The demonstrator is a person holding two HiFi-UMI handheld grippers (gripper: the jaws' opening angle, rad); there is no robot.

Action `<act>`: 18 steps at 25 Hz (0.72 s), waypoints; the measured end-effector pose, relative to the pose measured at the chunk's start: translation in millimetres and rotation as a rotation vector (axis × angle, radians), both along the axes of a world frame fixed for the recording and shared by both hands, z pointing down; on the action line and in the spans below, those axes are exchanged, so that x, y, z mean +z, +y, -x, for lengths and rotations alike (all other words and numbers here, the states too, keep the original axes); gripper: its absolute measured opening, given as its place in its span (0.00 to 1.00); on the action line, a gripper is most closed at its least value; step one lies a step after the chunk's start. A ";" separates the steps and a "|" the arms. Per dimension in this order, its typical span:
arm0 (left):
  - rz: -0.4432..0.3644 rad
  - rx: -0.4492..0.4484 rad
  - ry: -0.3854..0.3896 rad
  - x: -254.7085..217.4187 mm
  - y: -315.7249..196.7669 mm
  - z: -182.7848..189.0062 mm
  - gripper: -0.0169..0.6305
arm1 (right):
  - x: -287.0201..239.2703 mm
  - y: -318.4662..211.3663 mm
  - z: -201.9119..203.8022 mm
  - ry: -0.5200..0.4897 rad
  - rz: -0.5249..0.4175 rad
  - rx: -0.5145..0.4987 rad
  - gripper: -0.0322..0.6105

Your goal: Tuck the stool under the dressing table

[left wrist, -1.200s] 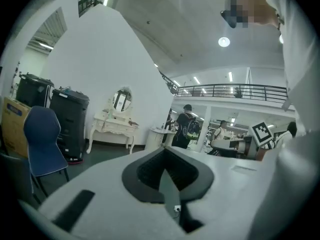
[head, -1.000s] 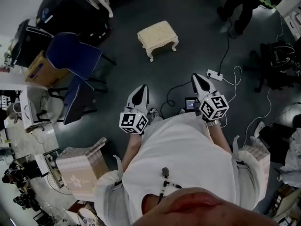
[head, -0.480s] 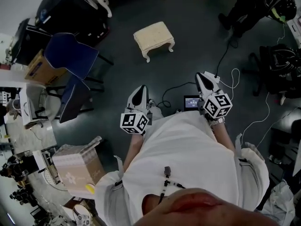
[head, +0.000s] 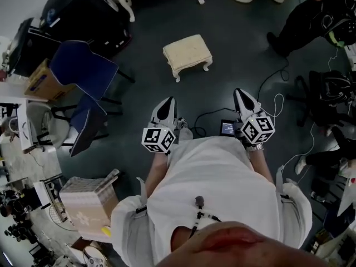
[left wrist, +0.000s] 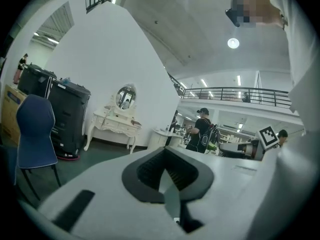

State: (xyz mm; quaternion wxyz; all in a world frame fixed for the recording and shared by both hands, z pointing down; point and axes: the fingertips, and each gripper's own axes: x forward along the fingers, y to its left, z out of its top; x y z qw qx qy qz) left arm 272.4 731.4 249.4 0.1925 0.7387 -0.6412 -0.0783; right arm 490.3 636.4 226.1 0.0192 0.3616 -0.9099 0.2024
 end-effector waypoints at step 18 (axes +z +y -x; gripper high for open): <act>-0.009 0.079 0.000 8.4 -130.4 121.8 0.04 | -5.4 -132.9 85.1 0.096 -0.056 0.114 0.06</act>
